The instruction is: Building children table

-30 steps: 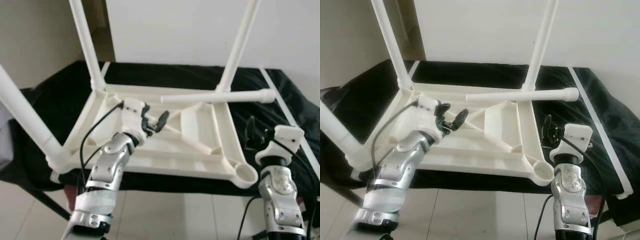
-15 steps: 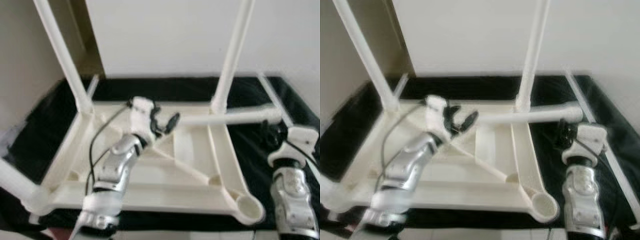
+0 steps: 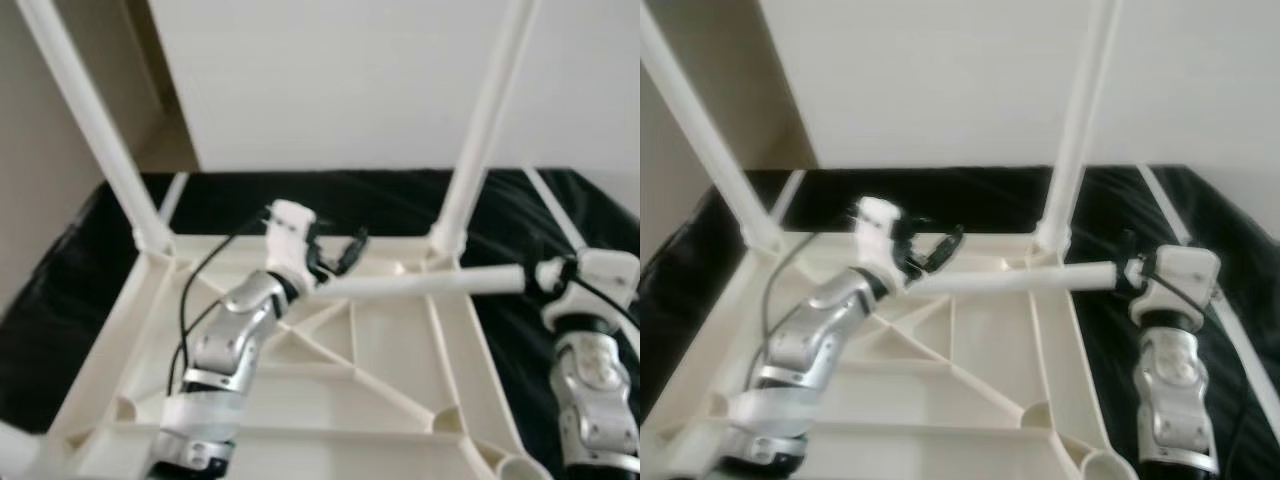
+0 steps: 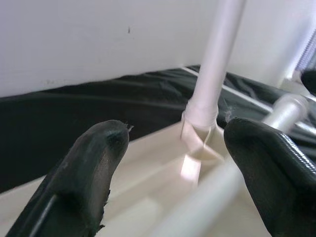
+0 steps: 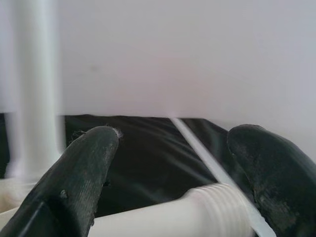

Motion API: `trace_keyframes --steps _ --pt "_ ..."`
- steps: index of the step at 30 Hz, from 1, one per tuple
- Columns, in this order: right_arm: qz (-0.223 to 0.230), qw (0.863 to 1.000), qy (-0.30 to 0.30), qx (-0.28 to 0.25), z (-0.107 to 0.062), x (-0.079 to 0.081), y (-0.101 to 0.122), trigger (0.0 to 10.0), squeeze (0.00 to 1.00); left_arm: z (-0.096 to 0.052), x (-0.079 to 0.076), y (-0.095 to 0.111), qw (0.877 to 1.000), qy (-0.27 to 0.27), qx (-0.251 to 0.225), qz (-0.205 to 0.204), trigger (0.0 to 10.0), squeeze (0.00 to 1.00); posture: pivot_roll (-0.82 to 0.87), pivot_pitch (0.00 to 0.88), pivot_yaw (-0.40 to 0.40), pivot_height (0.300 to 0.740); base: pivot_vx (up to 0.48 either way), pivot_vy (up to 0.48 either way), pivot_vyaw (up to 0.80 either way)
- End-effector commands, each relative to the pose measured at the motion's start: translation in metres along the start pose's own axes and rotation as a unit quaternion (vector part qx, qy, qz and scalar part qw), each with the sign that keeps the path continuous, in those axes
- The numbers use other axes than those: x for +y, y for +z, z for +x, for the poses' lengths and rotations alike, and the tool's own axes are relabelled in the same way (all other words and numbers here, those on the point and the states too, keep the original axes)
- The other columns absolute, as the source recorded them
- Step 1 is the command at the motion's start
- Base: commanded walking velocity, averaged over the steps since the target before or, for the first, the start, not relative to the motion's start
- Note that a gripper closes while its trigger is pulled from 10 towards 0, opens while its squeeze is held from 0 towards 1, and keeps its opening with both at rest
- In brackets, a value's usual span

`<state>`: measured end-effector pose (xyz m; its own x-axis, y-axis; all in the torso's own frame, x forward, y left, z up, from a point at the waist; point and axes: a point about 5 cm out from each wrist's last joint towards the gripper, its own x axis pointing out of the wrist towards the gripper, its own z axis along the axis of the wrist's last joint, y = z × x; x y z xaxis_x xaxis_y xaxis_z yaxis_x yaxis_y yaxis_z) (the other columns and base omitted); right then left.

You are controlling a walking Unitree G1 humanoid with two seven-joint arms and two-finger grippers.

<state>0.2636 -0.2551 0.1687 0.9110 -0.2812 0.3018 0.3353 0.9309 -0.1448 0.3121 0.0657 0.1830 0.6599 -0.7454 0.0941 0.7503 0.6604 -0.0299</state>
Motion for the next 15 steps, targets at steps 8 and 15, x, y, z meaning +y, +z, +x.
trace_keyframes --steps 8,15 --pt "-0.029 0.999 -0.014 0.015 -0.003 -0.019 -0.005 10.0 0.0 -0.005 -0.019 -0.005 0.995 -0.086 0.035 0.02 10.0 0.0 -0.03 0.05 0.002 0.74 0.0 0.0 0.0" --pt "0.026 0.997 -0.051 0.056 -0.006 -0.035 -0.017 10.0 0.0 -0.008 -0.028 -0.008 0.99 -0.122 0.058 0.032 10.0 0.0 -0.04 0.057 0.005 0.74 0.0 0.0 0.0"
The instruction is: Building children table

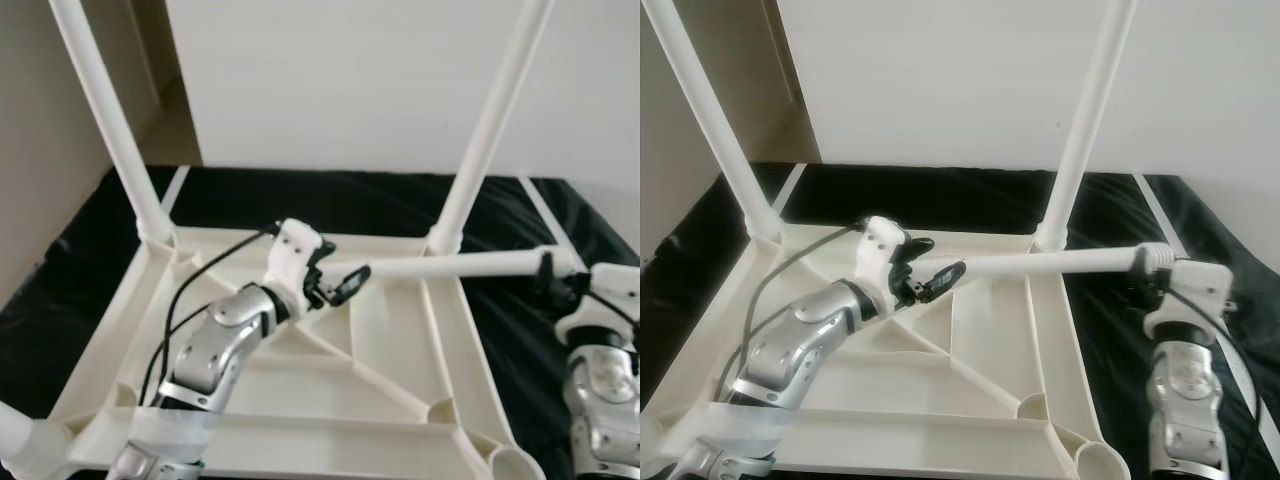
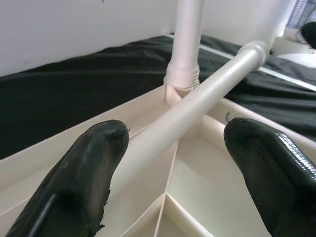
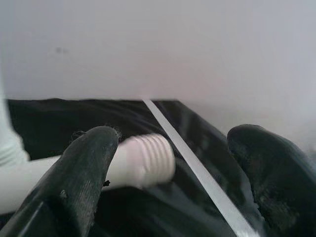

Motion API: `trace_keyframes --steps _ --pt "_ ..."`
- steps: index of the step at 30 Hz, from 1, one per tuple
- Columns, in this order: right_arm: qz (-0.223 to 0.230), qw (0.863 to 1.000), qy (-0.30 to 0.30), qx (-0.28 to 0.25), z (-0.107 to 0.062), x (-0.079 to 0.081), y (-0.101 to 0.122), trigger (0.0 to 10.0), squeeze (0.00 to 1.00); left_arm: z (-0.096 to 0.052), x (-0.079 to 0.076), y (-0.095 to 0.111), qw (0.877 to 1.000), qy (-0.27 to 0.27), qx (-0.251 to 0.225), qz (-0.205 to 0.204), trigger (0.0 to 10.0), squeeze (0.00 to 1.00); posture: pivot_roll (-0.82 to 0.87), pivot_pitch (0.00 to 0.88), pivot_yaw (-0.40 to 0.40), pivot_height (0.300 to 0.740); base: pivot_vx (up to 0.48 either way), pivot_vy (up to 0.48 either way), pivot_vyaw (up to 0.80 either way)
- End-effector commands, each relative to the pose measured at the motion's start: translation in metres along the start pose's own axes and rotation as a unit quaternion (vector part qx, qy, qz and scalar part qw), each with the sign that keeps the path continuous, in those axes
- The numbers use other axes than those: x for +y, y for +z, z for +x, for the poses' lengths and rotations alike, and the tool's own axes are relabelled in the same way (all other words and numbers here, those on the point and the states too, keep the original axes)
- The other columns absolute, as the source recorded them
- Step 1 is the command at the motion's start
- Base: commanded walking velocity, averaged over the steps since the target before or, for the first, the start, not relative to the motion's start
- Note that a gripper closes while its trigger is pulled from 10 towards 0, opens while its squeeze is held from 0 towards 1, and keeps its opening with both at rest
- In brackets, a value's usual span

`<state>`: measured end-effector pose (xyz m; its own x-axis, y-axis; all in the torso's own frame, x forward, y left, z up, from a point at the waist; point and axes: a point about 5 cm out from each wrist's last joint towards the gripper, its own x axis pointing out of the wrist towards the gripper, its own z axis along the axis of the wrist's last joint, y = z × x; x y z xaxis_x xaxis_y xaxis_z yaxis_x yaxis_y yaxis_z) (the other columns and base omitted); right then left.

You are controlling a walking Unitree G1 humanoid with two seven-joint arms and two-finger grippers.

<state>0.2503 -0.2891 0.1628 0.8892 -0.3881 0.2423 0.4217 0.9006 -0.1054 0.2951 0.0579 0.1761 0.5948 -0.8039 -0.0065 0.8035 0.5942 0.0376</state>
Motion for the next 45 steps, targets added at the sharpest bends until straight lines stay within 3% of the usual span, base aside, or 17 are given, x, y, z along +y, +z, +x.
trace_keyframes --steps 1,5,6,7,8,11,14,17,19,20,22,24,25,28,33,43,45 --pt "0.049 0.998 -0.008 0.031 -0.003 0.0 -0.01 10.0 0.0 0.0 -0.01 0.001 0.997 -0.078 0.005 0.004 10.0 0.0 -0.04 0.059 0.005 0.74 0.0 0.0 0.0" --pt "0.067 0.997 -0.01 0.039 -0.005 0.001 -0.014 10.0 0.0 0.0 -0.01 0.001 0.997 -0.078 0.004 0.003 10.0 0.0 -0.04 0.059 0.006 0.74 0.0 0.0 0.0" --pt "0.105 0.993 -0.011 0.057 -0.007 0.003 -0.019 10.0 0.01 0.0 -0.01 0.002 0.997 -0.076 0.003 0.003 10.0 0.0 -0.04 0.061 0.006 0.74 0.0 0.0 0.0" --pt "0.141 0.987 -0.008 0.073 -0.009 0.006 -0.024 10.0 0.28 0.001 -0.01 0.002 0.997 -0.074 0.004 0.002 10.0 0.0 -0.04 0.063 0.007 0.74 0.0 0.0 0.0" --pt "0.152 0.985 0.01 0.078 -0.01 0.012 -0.026 10.0 1.0 0.001 -0.01 0.002 0.997 -0.073 0.005 0.001 10.0 0.0 -0.04 0.063 0.006 0.74 0.0 0.0 0.0" --pt "0.156 0.984 0.023 0.079 -0.01 0.015 -0.027 10.0 1.0 0.001 -0.01 0.002 0.997 -0.072 0.005 0.0 10.0 0.0 -0.04 0.064 0.005 0.74 0.0 0.0 0.0" --pt "0.195 0.976 0.035 0.088 -0.008 0.021 -0.027 10.0 1.0 0.0 -0.011 0.002 0.998 -0.069 0.007 0.001 10.0 0.0 -0.04 0.065 0.006 0.74 0.0 0.0 0.0" --pt "0.278 0.953 0.066 0.101 -0.004 0.032 -0.027 10.0 1.0 0.0 -0.012 0.003 0.998 -0.068 0.006 0.001 10.0 0.0 -0.03 0.064 0.004 0.74 0.0 0.0 0.0" --pt "0.278 0.953 0.066 0.101 -0.004 0.032 -0.027 10.0 1.0 0.0 -0.012 0.003 0.998 -0.068 0.006 0.001 10.0 0.0 -0.03 0.064 0.004 0.74 0.0 0.0 0.0" --pt "0.31 0.941 0.084 0.103 -0.001 0.038 -0.026 10.0 0.0 0.0 -0.012 0.003 0.998 -0.067 0.006 0.002 10.0 0.0 -0.03 0.062 0.003 0.74 0.0 0.0 0.0" --pt "0.358 0.921 0.108 0.109 0.004 0.048 -0.026 10.0 0.0 0.0 -0.011 0.004 0.998 -0.066 0.004 0.002 10.0 0.0 -0.03 0.059 0.004 0.74 0.0 0.0 0.0" --pt "0.358 0.921 0.108 0.109 0.004 0.048 -0.026 10.0 0.0 0.0 -0.011 0.004 0.998 -0.066 0.004 0.002 10.0 0.0 -0.03 0.059 0.004 0.74 0.0 0.0 0.0" --pt "0.378 0.912 0.111 0.114 0.007 0.051 -0.027 10.0 0.0 0.0 -0.011 0.005 0.998 -0.065 0.003 0.002 10.0 0.0 -0.03 0.058 0.003 0.74 0.0 0.0 0.0" --pt "0.48 0.859 0.117 0.131 0.013 0.062 -0.03 10.0 0.0 -0.001 -0.011 0.006 0.998 -0.063 0.002 0.004 10.0 0.0 -0.01 0.051 -0.003 0.74 0.0 0.0 0.0" --pt "0.527 0.828 0.115 0.155 0.013 0.072 -0.037 10.0 0.0 -0.002 -0.01 0.007 0.998 -0.061 0.0 0.001 10.0 0.0 -0.01 0.044 -0.01 0.74 0.0 0.0 0.0" --pt "0.525 0.827 0.136 0.149 0.017 0.073 -0.03 10.0 0.0 0.0 -0.011 0.007 0.998 -0.058 -0.001 0.0 10.0 0.0 -0.01 0.036 -0.011 0.74 0.0 0.0 0.0" --pt "0.487 0.85 0.142 0.143 0.019 0.07 -0.027 10.0 0.0 0.0 -0.011 0.007 0.998 -0.058 -0.001 -0.001 10.0 0.0 -0.01 0.032 -0.015 0.74 0.0 0.0 0.0"
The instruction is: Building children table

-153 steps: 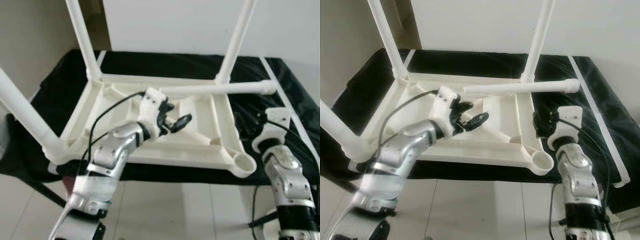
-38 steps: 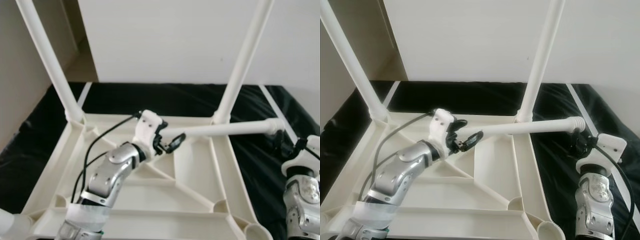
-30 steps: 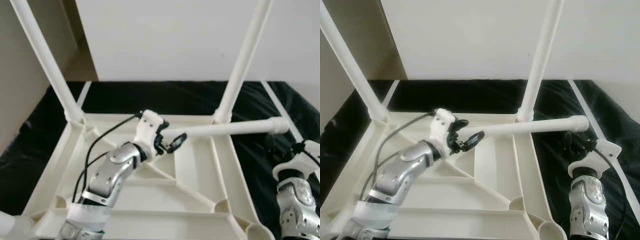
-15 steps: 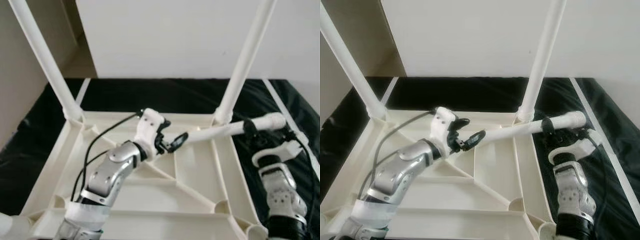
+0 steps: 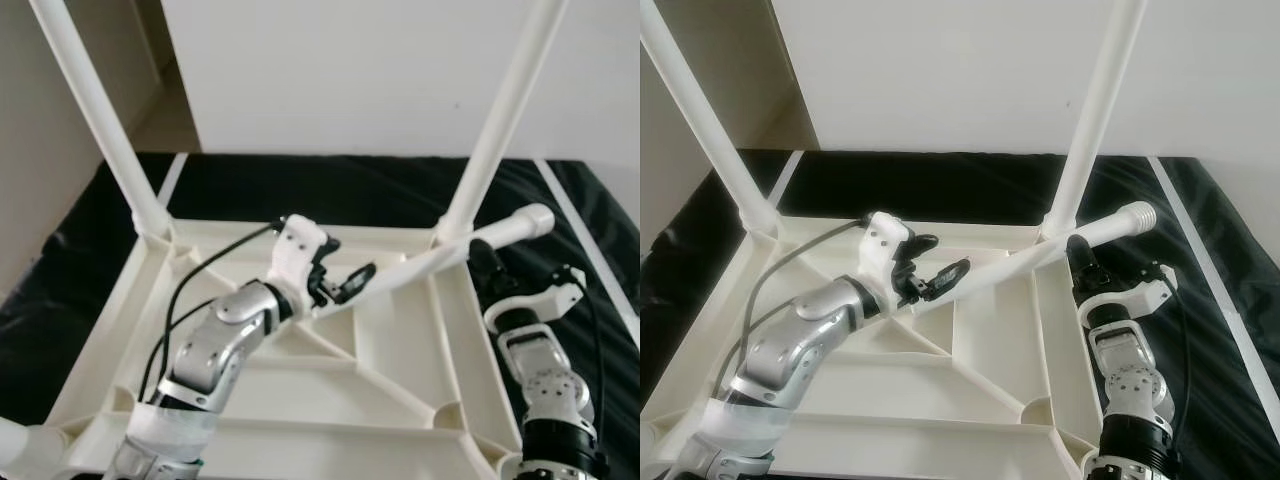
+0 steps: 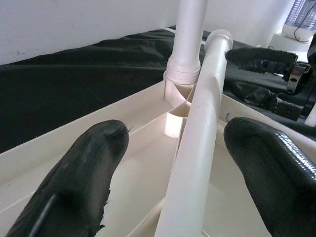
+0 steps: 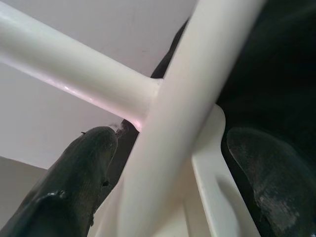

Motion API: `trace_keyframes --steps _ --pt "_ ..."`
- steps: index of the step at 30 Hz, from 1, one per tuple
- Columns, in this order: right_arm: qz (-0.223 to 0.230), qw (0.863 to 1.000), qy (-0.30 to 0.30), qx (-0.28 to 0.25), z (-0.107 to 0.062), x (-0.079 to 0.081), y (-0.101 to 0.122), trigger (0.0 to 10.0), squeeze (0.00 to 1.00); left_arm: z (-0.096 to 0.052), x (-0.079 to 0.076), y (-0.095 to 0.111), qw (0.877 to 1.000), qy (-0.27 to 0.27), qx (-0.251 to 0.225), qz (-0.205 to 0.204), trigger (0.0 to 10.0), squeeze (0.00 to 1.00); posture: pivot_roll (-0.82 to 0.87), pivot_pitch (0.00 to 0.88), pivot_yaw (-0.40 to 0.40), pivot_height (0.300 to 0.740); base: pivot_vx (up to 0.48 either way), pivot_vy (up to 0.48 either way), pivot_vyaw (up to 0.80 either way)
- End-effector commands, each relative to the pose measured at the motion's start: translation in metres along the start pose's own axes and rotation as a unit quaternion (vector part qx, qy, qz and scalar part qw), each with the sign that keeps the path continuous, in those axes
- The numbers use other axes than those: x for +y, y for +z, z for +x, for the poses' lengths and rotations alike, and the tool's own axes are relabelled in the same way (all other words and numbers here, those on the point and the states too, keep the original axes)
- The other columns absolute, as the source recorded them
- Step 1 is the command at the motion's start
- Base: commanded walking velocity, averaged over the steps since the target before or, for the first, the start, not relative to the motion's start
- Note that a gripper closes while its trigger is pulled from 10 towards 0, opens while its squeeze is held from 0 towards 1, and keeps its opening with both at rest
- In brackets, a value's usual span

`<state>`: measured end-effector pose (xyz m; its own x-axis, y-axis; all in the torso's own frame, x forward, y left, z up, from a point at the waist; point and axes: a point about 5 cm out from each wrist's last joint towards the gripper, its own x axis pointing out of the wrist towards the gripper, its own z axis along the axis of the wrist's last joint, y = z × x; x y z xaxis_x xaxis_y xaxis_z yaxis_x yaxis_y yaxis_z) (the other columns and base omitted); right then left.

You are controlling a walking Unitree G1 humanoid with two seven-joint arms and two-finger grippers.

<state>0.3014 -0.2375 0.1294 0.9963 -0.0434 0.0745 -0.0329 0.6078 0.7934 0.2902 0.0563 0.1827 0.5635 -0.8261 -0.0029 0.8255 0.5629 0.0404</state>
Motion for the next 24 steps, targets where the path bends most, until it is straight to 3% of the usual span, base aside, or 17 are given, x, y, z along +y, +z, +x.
trace_keyframes --steps 1,3,4,5,6,7,8,11,14,16,18,19,20,21,22,23,24 --pt "-0.025 1.0 0.005 0.002 0.001 0.003 0.004 10.0 0.0 0.002 -0.006 0.001 0.999 -0.039 0.001 -0.002 10.0 0.0 -0.01 0.032 -0.015 0.74 0.0 0.0 0.0" --pt "-0.083 0.997 -0.001 -0.001 0.0 0.003 0.007 10.0 0.0 0.001 -0.006 0.0 0.999 -0.039 0.002 -0.003 10.0 0.0 -0.01 0.031 -0.015 0.74 0.0 0.0 0.0" --pt "-0.162 0.987 -0.004 -0.001 0.0 0.006 0.012 10.0 0.0 0.001 -0.006 0.0 0.999 -0.039 0.001 -0.004 10.0 0.0 -0.01 0.028 -0.017 0.74 0.0 0.0 0.0" --pt "-0.162 0.987 -0.004 -0.001 0.0 0.006 0.012 10.0 0.0 0.001 -0.006 0.0 0.999 -0.039 0.001 -0.004 10.0 0.0 -0.01 0.028 -0.017 0.74 0.0 0.0 0.0" --pt "-0.217 0.976 -0.004 -0.002 0.0 0.009 0.015 10.0 0.0 0.001 -0.007 0.0 0.999 -0.039 0.001 -0.005 10.0 0.0 -0.01 0.028 -0.017 0.74 0.0 0.0 0.0" --pt "-0.33 0.944 -0.001 -0.008 -0.001 0.017 0.02 10.0 0.0 0.001 -0.007 0.0 0.999 -0.039 0.0 -0.007 10.0 0.0 -0.01 0.023 -0.022 0.74 0.0 0.0 0.0" --pt "-0.33 0.944 -0.001 -0.008 -0.001 0.017 0.02 10.0 0.0 0.001 -0.007 0.0 0.999 -0.039 0.0 -0.007 10.0 0.0 -0.01 0.023 -0.022 0.74 0.0 0.0 0.0" --pt "-0.426 0.904 0.02 -0.012 -0.004 0.029 0.02 10.0 0.0 0.001 -0.007 0.0 0.999 -0.038 -0.001 -0.007 10.0 0.0 -0.01 0.02 -0.026 0.74 0.0 0.0 0.0" --pt "-0.492 0.869 0.054 -0.022 -0.007 0.041 0.022 10.0 0.0 0.001 -0.008 0.001 0.999 -0.037 -0.003 -0.008 10.0 0.0 -0.01 0.017 -0.029 0.74 0.0 0.0 0.0" --pt "-0.496 0.866 0.061 -0.02 -0.007 0.043 0.022 10.0 0.0 0.001 -0.008 0.001 0.999 -0.037 -0.004 -0.01 10.0 0.0 -0.01 0.016 -0.029 0.74 0.0 0.0 0.0" --pt "-0.516 0.854 0.068 -0.021 -0.004 0.047 0.024 10.0 0.0 0.001 -0.008 0.001 0.999 -0.037 -0.004 -0.011 10.0 0.0 -0.01 0.015 -0.029 0.74 0.0 0.0 0.0" --pt "-0.537 0.841 0.061 -0.022 0.002 0.047 0.03 10.0 0.0 0.001 -0.008 0.001 0.999 -0.037 -0.005 -0.012 10.0 0.0 -0.01 0.014 -0.028 0.74 0.0 0.0 0.0" --pt "-0.537 0.841 0.061 -0.022 0.002 0.047 0.03 10.0 0.0 0.001 -0.008 0.001 0.999 -0.037 -0.005 -0.012 10.0 0.0 -0.01 0.014 -0.028 0.74 0.0 0.0 0.0" --pt "-0.573 0.818 0.051 -0.024 0.012 0.046 0.039 10.0 0.0 0.002 -0.009 0.001 0.999 -0.038 -0.006 -0.014 10.0 0.0 -0.01 0.014 -0.028 0.74 0.0 0.0 0.0" --pt "-0.573 0.818 0.051 -0.024 0.012 0.046 0.039 10.0 0.0 0.002 -0.009 0.001 0.999 -0.038 -0.006 -0.014 10.0 0.0 -0.01 0.014 -0.028 0.74 0.0 0.0 0.0" --pt "-0.594 0.803 0.045 -0.022 0.015 0.046 0.042 10.0 0.0 0.002 -0.009 0.002 0.999 -0.038 -0.005 -0.017 10.0 0.0 -0.01 0.015 -0.029 0.74 0.0 0.0 0.0" --pt "-0.594 0.803 0.045 -0.022 0.015 0.046 0.042 10.0 0.0 0.002 -0.009 0.002 0.999 -0.038 -0.005 -0.017 10.0 0.0 -0.01 0.015 -0.029 0.74 0.0 0.0 0.0"
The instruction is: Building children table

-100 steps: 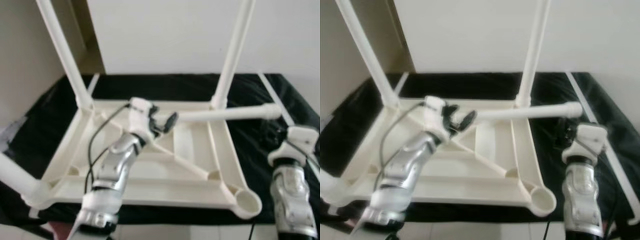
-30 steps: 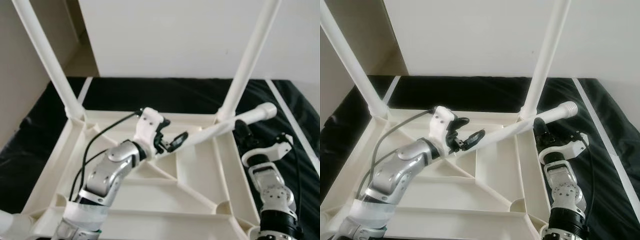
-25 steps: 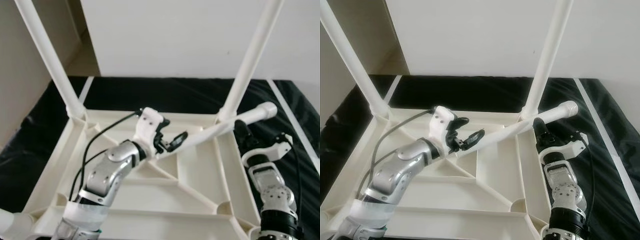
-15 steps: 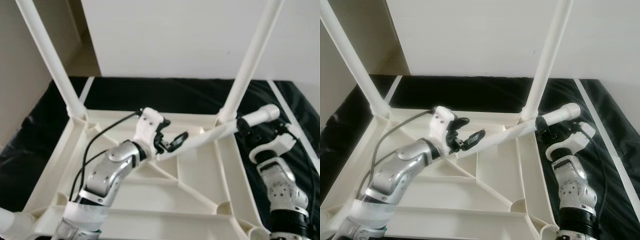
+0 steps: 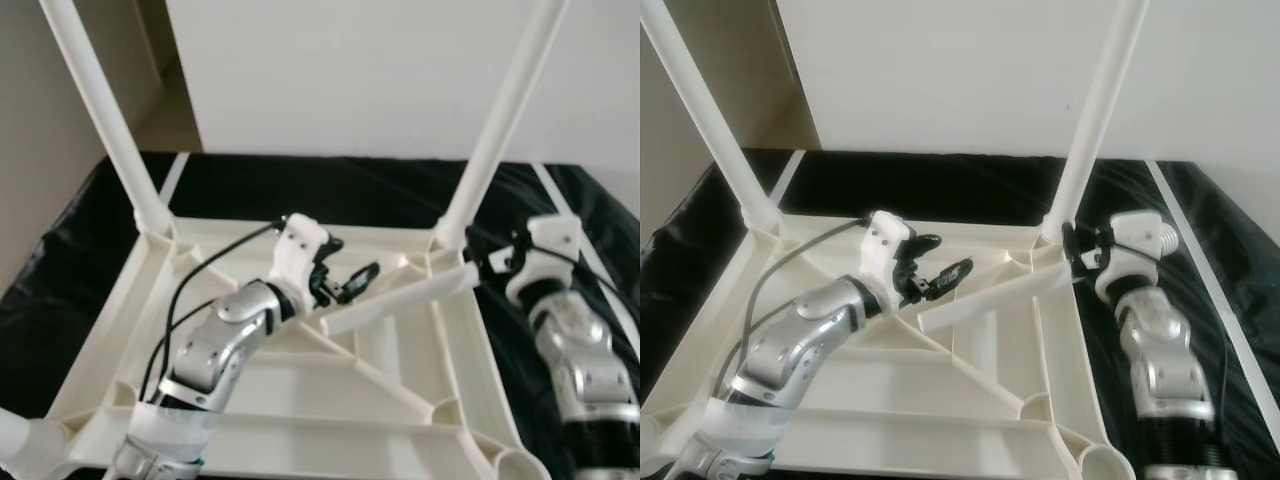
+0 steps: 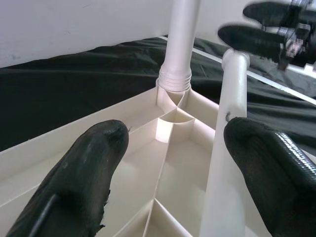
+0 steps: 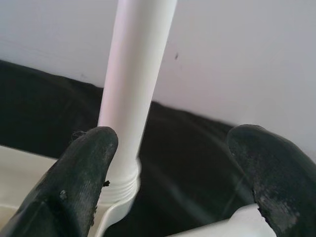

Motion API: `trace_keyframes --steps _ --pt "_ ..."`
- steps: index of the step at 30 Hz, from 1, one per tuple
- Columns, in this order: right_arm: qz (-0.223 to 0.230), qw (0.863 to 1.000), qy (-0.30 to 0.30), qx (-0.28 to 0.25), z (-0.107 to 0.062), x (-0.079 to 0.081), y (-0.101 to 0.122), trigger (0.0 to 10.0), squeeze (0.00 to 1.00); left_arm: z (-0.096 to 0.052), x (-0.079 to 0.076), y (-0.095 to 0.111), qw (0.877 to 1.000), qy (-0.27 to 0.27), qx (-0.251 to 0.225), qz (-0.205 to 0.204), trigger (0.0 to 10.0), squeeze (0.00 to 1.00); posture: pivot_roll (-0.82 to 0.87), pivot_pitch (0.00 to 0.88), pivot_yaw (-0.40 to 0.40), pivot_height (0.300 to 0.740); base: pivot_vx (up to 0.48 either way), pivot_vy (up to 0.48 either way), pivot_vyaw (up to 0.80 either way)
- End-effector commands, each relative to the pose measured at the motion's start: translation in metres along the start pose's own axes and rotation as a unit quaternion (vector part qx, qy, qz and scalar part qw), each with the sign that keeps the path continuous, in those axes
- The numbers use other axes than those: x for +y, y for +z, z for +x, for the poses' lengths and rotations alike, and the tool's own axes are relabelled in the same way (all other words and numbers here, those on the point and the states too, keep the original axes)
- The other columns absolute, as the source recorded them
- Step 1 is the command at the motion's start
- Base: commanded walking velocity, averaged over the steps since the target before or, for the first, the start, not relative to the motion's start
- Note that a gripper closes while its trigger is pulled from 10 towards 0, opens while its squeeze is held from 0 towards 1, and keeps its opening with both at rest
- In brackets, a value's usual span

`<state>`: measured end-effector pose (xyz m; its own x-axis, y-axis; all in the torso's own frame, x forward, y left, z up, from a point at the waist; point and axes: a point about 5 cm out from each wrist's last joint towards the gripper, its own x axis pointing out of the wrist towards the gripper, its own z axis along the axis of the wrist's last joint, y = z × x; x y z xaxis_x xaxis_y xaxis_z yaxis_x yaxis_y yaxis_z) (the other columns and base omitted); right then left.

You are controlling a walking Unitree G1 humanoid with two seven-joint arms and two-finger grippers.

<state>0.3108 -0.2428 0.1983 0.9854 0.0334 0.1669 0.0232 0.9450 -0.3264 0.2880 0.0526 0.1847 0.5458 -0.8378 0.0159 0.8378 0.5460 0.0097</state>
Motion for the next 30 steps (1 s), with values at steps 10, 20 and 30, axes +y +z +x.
trace_keyframes --steps 10,20,30 --pt "-0.081 0.994 -0.019 0.076 0.014 -0.031 -0.019 10.0 0.0 -0.015 -0.024 -0.022 0.985 -0.135 0.093 0.045 10.0 0.0 0.0 0.03 -0.033 0.74 0.0 0.0 0.0" --pt "-0.08 0.993 0.01 0.089 0.015 -0.029 -0.024 10.0 0.0 -0.005 -0.009 -0.027 0.984 -0.078 0.122 0.101 10.0 0.0 -0.01 0.036 -0.031 0.74 0.0 0.0 0.0" --pt "-0.074 0.98 0.092 0.161 -0.002 -0.031 -0.045 10.0 0.0 0.001 0.002 -0.022 0.984 -0.035 0.111 0.134 10.0 0.0 -0.03 0.044 -0.026 0.74 0.0 0.0 0.0"
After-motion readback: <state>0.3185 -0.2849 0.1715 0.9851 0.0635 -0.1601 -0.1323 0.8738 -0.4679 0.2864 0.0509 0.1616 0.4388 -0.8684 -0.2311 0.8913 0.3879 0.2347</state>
